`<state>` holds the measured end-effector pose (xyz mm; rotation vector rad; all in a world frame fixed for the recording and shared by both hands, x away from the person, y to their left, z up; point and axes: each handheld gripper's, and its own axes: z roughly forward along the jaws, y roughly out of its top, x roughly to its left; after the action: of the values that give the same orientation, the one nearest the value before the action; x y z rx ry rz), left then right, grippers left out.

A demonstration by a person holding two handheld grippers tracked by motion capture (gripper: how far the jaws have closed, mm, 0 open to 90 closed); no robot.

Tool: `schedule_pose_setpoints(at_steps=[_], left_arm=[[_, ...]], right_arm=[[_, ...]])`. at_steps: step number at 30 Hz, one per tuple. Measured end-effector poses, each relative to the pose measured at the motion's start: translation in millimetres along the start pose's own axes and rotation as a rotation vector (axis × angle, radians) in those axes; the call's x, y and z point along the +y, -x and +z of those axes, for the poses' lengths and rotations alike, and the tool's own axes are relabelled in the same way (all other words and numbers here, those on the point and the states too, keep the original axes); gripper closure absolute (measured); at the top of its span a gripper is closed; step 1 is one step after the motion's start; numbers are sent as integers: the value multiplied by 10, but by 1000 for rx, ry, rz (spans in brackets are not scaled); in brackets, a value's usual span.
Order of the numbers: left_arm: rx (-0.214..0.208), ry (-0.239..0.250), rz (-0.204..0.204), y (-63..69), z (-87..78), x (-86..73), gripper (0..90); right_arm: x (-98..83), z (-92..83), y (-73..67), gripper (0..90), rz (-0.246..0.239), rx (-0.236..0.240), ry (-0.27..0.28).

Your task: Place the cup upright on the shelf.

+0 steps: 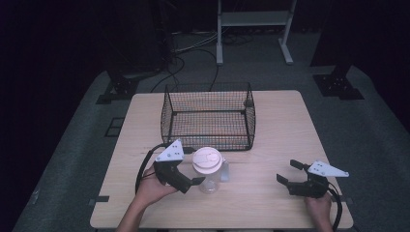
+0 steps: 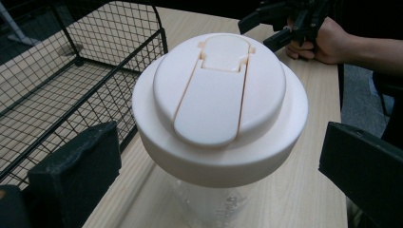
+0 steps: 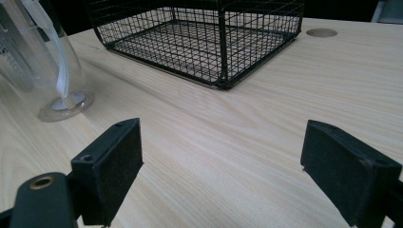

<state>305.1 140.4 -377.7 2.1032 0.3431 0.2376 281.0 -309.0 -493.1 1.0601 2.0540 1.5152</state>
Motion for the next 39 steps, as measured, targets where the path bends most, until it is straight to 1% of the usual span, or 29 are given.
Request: schedule_pose_setpoints(at_steps=[1, 4, 16, 20, 30, 33, 39], left_arm=[[3, -11, -2, -4, 24, 9, 0], [2, -20, 2, -5, 55, 16, 0], [-32, -47, -2, -8, 177, 45, 0], [-28, -49, -6, -12, 222, 59, 0], [-44, -65, -11, -36, 330, 95, 0], [-45, -75, -9, -43, 354, 99, 0], [-44, -81, -13, -52, 378, 106, 0]], right_arm=[[0, 1, -1, 129, -1, 0, 1], [0, 0, 0, 128, 1, 1, 2], [0, 0, 0, 129, 0, 8, 5], [-1, 1, -1, 128, 2, 9, 4], [0, -1, 1, 128, -1, 12, 7], [0, -1, 0, 128, -2, 13, 7], [0, -2, 1, 128, -2, 14, 8]])
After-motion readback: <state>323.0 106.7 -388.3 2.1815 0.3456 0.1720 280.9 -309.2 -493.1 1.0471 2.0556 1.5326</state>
